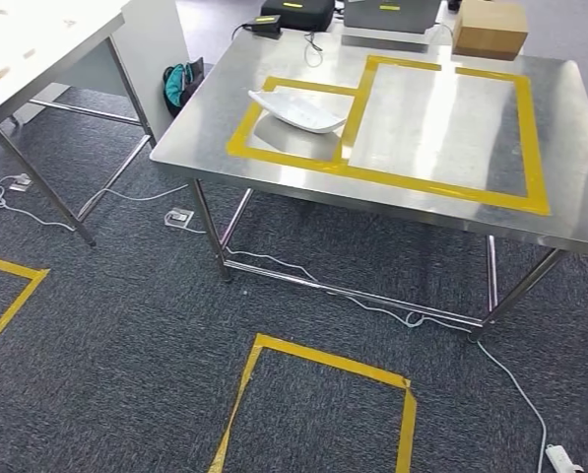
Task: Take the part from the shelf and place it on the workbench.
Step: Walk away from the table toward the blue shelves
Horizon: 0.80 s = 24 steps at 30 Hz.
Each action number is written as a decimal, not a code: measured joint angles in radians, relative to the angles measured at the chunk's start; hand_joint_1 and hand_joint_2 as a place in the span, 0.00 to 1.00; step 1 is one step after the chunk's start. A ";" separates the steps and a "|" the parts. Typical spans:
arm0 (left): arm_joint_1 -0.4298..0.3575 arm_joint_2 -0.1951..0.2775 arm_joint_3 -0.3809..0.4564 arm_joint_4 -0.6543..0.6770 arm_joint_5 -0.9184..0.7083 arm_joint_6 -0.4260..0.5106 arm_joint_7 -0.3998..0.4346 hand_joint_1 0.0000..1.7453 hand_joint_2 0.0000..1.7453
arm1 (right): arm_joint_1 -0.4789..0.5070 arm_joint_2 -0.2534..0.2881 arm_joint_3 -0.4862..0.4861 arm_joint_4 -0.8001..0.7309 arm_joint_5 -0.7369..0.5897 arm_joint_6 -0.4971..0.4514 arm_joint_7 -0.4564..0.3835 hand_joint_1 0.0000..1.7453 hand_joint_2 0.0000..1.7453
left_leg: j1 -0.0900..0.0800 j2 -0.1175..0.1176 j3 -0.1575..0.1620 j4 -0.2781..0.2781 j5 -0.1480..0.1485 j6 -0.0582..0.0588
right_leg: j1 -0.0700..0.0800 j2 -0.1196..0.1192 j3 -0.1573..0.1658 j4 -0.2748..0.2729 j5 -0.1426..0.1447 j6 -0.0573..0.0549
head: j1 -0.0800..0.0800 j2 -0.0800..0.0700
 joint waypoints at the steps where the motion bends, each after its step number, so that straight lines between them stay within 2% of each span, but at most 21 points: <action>1: -0.007 0.001 0.009 0.005 -0.016 -0.002 -0.005 0.00 0.00 | 0.000 0.000 0.000 -0.002 0.000 0.000 0.001 0.00 0.00 | -0.001 0.020 0.040 -0.072 0.024 0.002 | 0.002 -0.010 -0.002 0.005 -0.002 0.004 | -0.001 0.000; 2: -0.016 0.002 0.018 0.009 -0.036 -0.002 -0.011 0.00 0.00 | 0.000 0.000 0.000 -0.005 0.000 0.000 0.002 0.00 0.00 | -0.002 0.034 0.067 -0.125 0.039 0.007 | 0.005 -0.019 -0.002 0.009 -0.004 0.009 | 0.000 0.000; 3: -0.024 0.004 0.026 0.014 -0.062 -0.002 -0.020 0.00 0.00 | 0.000 0.000 0.000 -0.007 0.001 0.000 0.002 0.00 0.00 | -0.004 0.042 0.078 -0.152 0.044 0.014 | 0.006 -0.028 -0.001 0.013 -0.005 0.015 | 0.002 0.000; 5: -0.035 0.013 0.041 0.027 -0.146 0.001 -0.058 0.00 0.00 | -0.003 0.000 0.001 -0.014 0.007 0.002 0.003 0.00 0.00 | -0.008 0.027 0.070 -0.157 0.048 0.033 | 0.006 -0.045 0.003 0.014 -0.003 0.026 | 0.005 0.000; 6: -0.037 0.021 0.046 0.037 -0.201 0.007 -0.088 0.00 0.00 | -0.004 0.000 0.002 -0.018 0.012 0.004 0.002 0.00 0.00 | -0.007 0.019 0.067 -0.157 0.051 0.040 | 0.005 -0.044 0.002 0.016 -0.005 0.032 | 0.006 0.000; 7: -0.040 0.034 0.048 0.050 -0.260 0.018 -0.123 0.00 0.00 | -0.005 0.001 0.004 -0.022 0.017 0.008 0.000 0.00 0.00 | -0.006 0.010 0.065 -0.158 0.055 0.047 | 0.003 -0.029 -0.005 0.032 -0.019 0.037 | 0.007 0.000; 8: -0.046 0.050 0.047 0.064 -0.315 0.032 -0.159 0.00 0.00 | -0.004 0.001 0.007 -0.025 0.024 0.014 -0.001 0.00 0.00 | -0.003 0.001 0.062 -0.159 0.060 0.054 | 0.001 -0.005 -0.022 0.070 -0.045 0.041 | 0.010 0.000; 10: -0.062 0.088 0.041 0.090 -0.403 0.065 -0.226 0.00 0.00 | -0.003 0.000 0.016 -0.028 0.041 0.033 -0.003 0.00 0.00 | -0.002 -0.020 0.053 -0.159 0.067 0.062 | -0.001 0.048 -0.082 0.207 -0.120 0.047 | 0.015 0.000; 11: -0.069 0.106 0.036 0.100 -0.433 0.078 -0.252 0.00 0.00 | -0.002 -0.004 0.021 -0.029 0.050 0.045 -0.002 0.00 0.00 | -0.003 -0.032 0.049 -0.158 0.070 0.063 | -0.001 0.059 -0.113 0.276 -0.148 0.047 | 0.015 0.000; 12: -0.073 0.121 0.029 0.107 -0.456 0.088 -0.273 0.00 0.00 | -0.002 -0.008 0.027 -0.029 0.056 0.055 -0.002 0.00 0.00 | -0.004 -0.045 0.047 -0.158 0.072 0.063 | 0.000 0.064 -0.131 0.318 -0.158 0.046 | 0.016 0.000; 13: -0.076 0.136 0.023 0.112 -0.471 0.093 -0.286 0.00 0.00 | -0.002 -0.012 0.031 -0.030 0.060 0.063 -0.001 0.00 0.00 | -0.004 -0.057 0.045 -0.158 0.074 0.062 | 0.000 0.066 -0.131 0.318 -0.147 0.044 | 0.017 0.000; 14: -0.078 0.146 0.019 0.115 -0.479 0.094 -0.293 0.00 0.00 | -0.002 -0.016 0.035 -0.030 0.062 0.068 -0.001 0.00 0.00 | -0.005 -0.070 0.045 -0.157 0.076 0.061 | 0.000 0.071 -0.109 0.273 -0.116 0.040 | 0.017 0.000; 15: -0.079 0.154 0.016 0.117 -0.483 0.095 -0.297 0.00 0.00 | -0.002 -0.019 0.039 -0.031 0.063 0.070 -0.001 0.00 0.00 | -0.005 -0.083 0.045 -0.157 0.078 0.058 | -0.001 0.084 -0.071 0.198 -0.077 0.037 | 0.017 0.000; 17: -0.083 0.165 0.009 0.119 -0.487 0.095 -0.299 0.00 0.00 | -0.003 -0.023 0.044 -0.034 0.064 0.073 -0.001 0.00 0.00 | -0.006 -0.105 0.041 -0.154 0.081 0.051 | -0.003 0.124 -0.004 0.060 -0.031 0.030 | 0.016 0.000; 18: -0.085 0.169 0.005 0.120 -0.488 0.096 -0.299 0.00 0.00 | -0.003 -0.024 0.046 -0.035 0.064 0.074 -0.001 0.00 0.00 | -0.005 -0.115 0.036 -0.152 0.083 0.046 | -0.003 0.137 0.010 0.026 -0.026 0.028 | 0.016 0.000; 19: -0.086 0.173 0.002 0.120 -0.488 0.097 -0.299 0.00 0.00 | -0.004 -0.025 0.047 -0.036 0.064 0.074 -0.001 0.00 0.00 | -0.004 -0.125 0.031 -0.152 0.085 0.039 | -0.001 0.138 0.013 0.017 -0.030 0.026 | 0.016 0.000; 20: -0.086 0.176 0.000 0.121 -0.488 0.096 -0.300 0.00 0.00 | -0.004 -0.026 0.049 -0.037 0.064 0.074 -0.001 0.00 0.00 | -0.002 -0.135 0.026 -0.152 0.089 0.032 | 0.000 0.129 0.013 0.016 -0.028 0.023 | 0.015 0.000; 21: -0.084 0.178 -0.001 0.122 -0.481 0.089 -0.303 0.00 0.00 | -0.005 -0.026 0.049 -0.038 0.065 0.074 -0.001 0.00 0.00 | 0.000 -0.133 0.021 -0.150 0.089 0.026 | 0.000 0.117 0.014 0.014 -0.024 0.018 | 0.016 0.000; 22: -0.083 0.178 -0.002 0.122 -0.464 0.071 -0.311 0.00 0.00 | -0.005 -0.026 0.050 -0.039 0.064 0.071 -0.002 0.00 0.00 | 0.001 -0.118 0.013 -0.139 0.081 0.021 | -0.001 0.105 0.017 0.012 -0.020 0.011 | 0.014 0.000; 23: -0.081 0.177 -0.002 0.119 -0.435 0.037 -0.321 0.00 0.00 | -0.004 -0.026 0.050 -0.040 0.061 0.064 -0.002 0.00 0.00 | 0.000 -0.093 -0.001 -0.109 0.060 0.016 | -0.003 0.092 0.018 0.009 -0.015 0.006 | 0.011 0.000; 24: -0.079 0.173 -0.002 0.110 -0.397 -0.016 -0.332 0.00 0.00 | -0.002 -0.025 0.050 -0.040 0.055 0.053 -0.004 0.00 0.00 | 0.000 -0.063 -0.025 -0.057 0.026 0.012 | -0.004 0.077 0.017 0.007 -0.013 0.002 | 0.008 0.000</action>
